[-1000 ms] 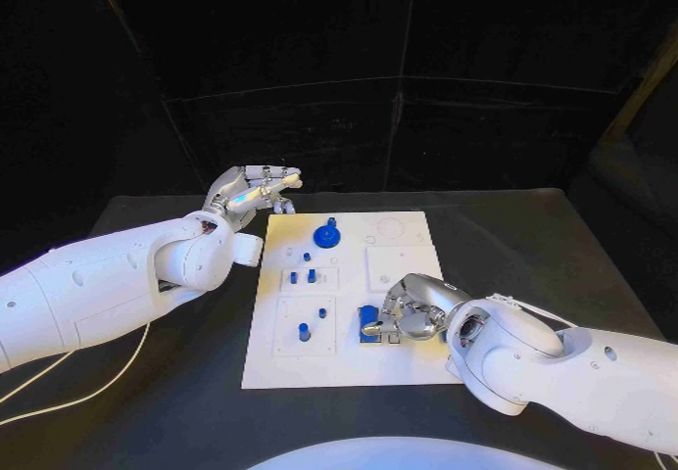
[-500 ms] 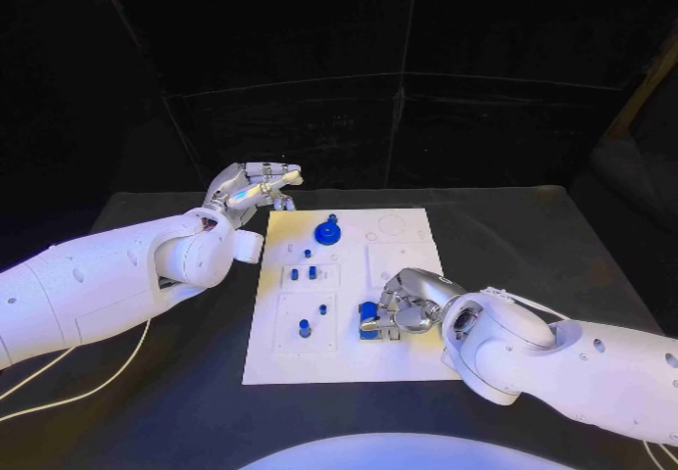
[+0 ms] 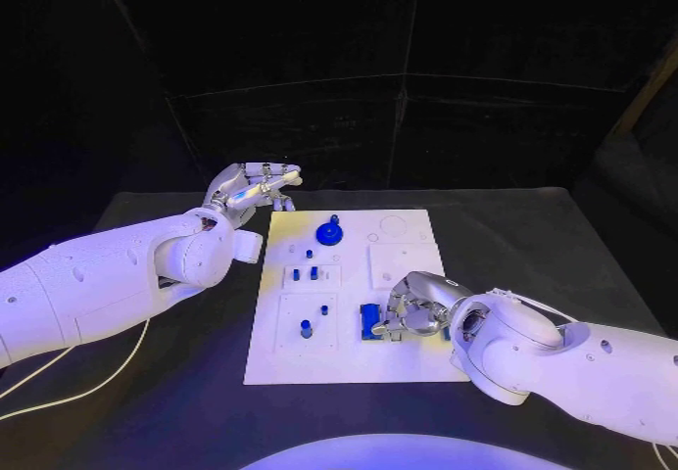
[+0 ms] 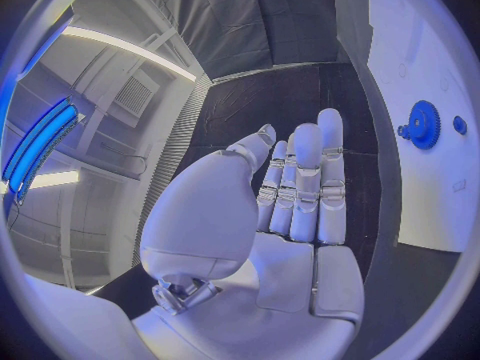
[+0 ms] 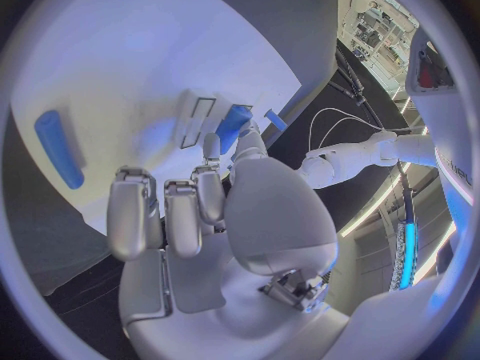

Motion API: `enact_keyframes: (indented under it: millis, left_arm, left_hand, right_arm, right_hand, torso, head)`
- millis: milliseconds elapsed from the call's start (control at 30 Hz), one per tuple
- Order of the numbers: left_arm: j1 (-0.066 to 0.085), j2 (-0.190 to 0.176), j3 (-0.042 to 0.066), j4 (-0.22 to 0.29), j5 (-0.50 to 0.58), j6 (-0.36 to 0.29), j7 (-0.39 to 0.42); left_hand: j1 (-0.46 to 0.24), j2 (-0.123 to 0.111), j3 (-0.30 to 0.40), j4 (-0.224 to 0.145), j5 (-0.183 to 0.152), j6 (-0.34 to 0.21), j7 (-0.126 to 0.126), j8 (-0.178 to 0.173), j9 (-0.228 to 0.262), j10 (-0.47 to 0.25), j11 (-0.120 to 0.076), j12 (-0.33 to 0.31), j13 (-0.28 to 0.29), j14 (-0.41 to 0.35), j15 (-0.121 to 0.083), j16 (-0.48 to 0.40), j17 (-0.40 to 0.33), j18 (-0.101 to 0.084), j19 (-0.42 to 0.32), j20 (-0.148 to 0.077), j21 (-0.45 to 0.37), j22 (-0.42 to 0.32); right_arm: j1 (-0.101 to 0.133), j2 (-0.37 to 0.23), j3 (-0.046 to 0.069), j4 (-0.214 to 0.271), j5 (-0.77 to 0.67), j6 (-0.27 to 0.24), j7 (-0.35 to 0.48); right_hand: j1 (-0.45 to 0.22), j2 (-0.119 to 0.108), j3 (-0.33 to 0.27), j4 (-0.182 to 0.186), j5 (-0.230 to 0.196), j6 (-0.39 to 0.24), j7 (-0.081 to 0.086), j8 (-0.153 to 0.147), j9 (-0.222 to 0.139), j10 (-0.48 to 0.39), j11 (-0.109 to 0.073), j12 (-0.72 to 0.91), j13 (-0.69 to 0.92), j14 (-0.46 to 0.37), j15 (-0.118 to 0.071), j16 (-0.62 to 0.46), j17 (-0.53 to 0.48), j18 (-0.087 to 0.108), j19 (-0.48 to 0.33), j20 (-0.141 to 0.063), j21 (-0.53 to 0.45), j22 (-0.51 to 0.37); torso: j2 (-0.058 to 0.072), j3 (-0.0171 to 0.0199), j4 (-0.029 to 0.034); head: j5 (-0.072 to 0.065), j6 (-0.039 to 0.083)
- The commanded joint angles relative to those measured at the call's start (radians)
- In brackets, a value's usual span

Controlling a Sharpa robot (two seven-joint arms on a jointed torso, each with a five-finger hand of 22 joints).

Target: Assemble the parts on the task board

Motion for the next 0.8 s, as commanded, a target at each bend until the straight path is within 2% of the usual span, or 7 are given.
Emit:
enact_keyframes:
  millis: [33,267,400,600,667,733,800]
  left_arm:
    - [0.002,-0.002,0.001,0.002,0.001,0.011,0.003]
    - [0.002,-0.002,0.001,0.002,0.001,0.012,0.003]
    - [0.002,-0.002,0.001,0.002,0.001,0.012,0.003]
    - [0.002,-0.003,0.001,0.001,0.001,0.012,0.003]
    - [0.001,-0.003,0.001,0.001,0.001,0.012,0.003]
    - [0.001,-0.003,0.000,0.000,0.001,0.012,0.003]
    - [0.001,-0.002,0.000,0.000,0.001,0.012,0.003]
  left_hand:
    - [0.004,0.002,-0.005,0.000,0.004,-0.007,0.001,0.006,-0.001,-0.007,0.000,0.004,0.002,-0.006,-0.001,-0.005,-0.001,0.014,0.004,0.000,-0.005,-0.001]
    - [0.003,0.002,-0.005,0.001,0.004,-0.007,0.001,0.006,-0.001,-0.007,0.001,0.004,0.002,-0.007,-0.001,-0.005,-0.001,0.014,0.004,0.000,-0.006,-0.001]
    - [0.003,0.002,-0.005,0.001,0.004,-0.007,0.001,0.006,-0.001,-0.007,0.001,0.004,0.002,-0.007,-0.001,-0.005,-0.001,0.014,0.004,0.000,-0.006,-0.001]
    - [0.003,0.002,-0.005,0.001,0.004,-0.007,0.001,0.006,-0.001,-0.007,0.001,0.004,0.002,-0.007,-0.001,-0.005,-0.001,0.014,0.004,0.000,-0.006,-0.001]
    - [0.003,0.002,-0.005,0.001,0.004,-0.007,0.001,0.006,-0.001,-0.007,0.001,0.004,0.002,-0.007,-0.001,-0.005,-0.001,0.014,0.004,0.000,-0.006,-0.001]
    - [0.003,0.002,-0.005,0.001,0.004,-0.007,0.001,0.006,-0.001,-0.007,0.001,0.004,0.002,-0.007,-0.001,-0.005,-0.001,0.014,0.004,0.000,-0.006,-0.001]
    - [0.003,0.002,-0.005,0.001,0.004,-0.007,0.001,0.006,-0.001,-0.007,0.001,0.004,0.002,-0.007,-0.001,-0.005,-0.001,0.014,0.004,0.000,-0.006,-0.002]
  right_arm:
    - [0.001,-0.002,0.000,0.003,0.003,0.029,-0.011]
    - [0.001,-0.007,0.000,0.009,0.003,0.010,-0.003]
    - [0.001,-0.016,0.000,0.016,0.009,-0.036,0.017]
    - [0.001,-0.068,0.001,0.051,0.064,-0.114,0.115]
    - [0.003,-0.100,0.001,0.071,0.088,-0.121,0.152]
    - [0.012,-0.136,0.002,0.086,0.120,-0.120,0.177]
    - [0.023,-0.171,0.002,0.094,0.145,-0.112,0.186]
  right_hand:
    - [0.019,0.008,-0.002,-0.007,0.000,-0.005,-0.002,0.006,0.002,0.003,-0.004,-0.005,-0.030,0.082,-0.005,0.003,0.148,-0.016,0.000,-0.005,0.003,0.013]
    - [0.020,0.008,-0.004,-0.008,0.001,-0.005,-0.001,0.007,0.002,0.003,-0.003,-0.006,-0.029,0.082,-0.005,0.003,0.148,-0.017,0.000,-0.005,0.003,0.013]
    - [0.001,0.008,-0.017,0.004,0.010,-0.014,0.003,0.002,0.001,0.001,0.000,-0.009,-0.030,0.082,-0.003,0.002,0.146,-0.016,-0.001,-0.003,0.002,0.011]
    - [-0.012,0.018,-0.028,0.022,0.044,-0.059,0.021,-0.035,-0.013,-0.008,0.014,-0.025,-0.038,0.080,0.008,-0.003,0.139,-0.015,-0.005,0.005,-0.002,0.005]
    - [-0.009,0.023,-0.029,0.024,0.052,-0.066,0.025,-0.046,-0.018,-0.010,0.018,-0.028,-0.039,0.080,0.011,-0.003,0.139,-0.015,-0.005,0.008,-0.003,0.004]
    - [-0.005,0.029,-0.029,0.024,0.059,-0.072,0.029,-0.059,-0.023,-0.011,0.021,-0.030,-0.039,0.080,0.014,-0.003,0.140,-0.015,-0.006,0.011,-0.003,0.005]
    - [0.003,0.037,-0.028,0.024,0.070,-0.077,0.034,-0.078,-0.031,-0.012,0.026,-0.031,-0.039,0.080,0.017,-0.002,0.141,-0.015,-0.006,0.014,-0.003,0.005]
  torso:
    - [0.000,0.0000,-0.0008]
    - [0.001,0.0002,-0.0010]
    - [0.000,0.0002,0.0003]
    - [0.001,0.0021,-0.0020]
    - [0.000,0.0027,-0.0041]
    - [0.000,0.0027,-0.0035]
    - [0.000,0.0006,-0.0022]
  head:
    - [0.000,0.001]
    - [-0.001,0.003]
    - [-0.005,0.004]
    - [-0.005,0.007]
    - [-0.006,0.008]
    - [-0.011,0.008]
    - [-0.018,0.010]
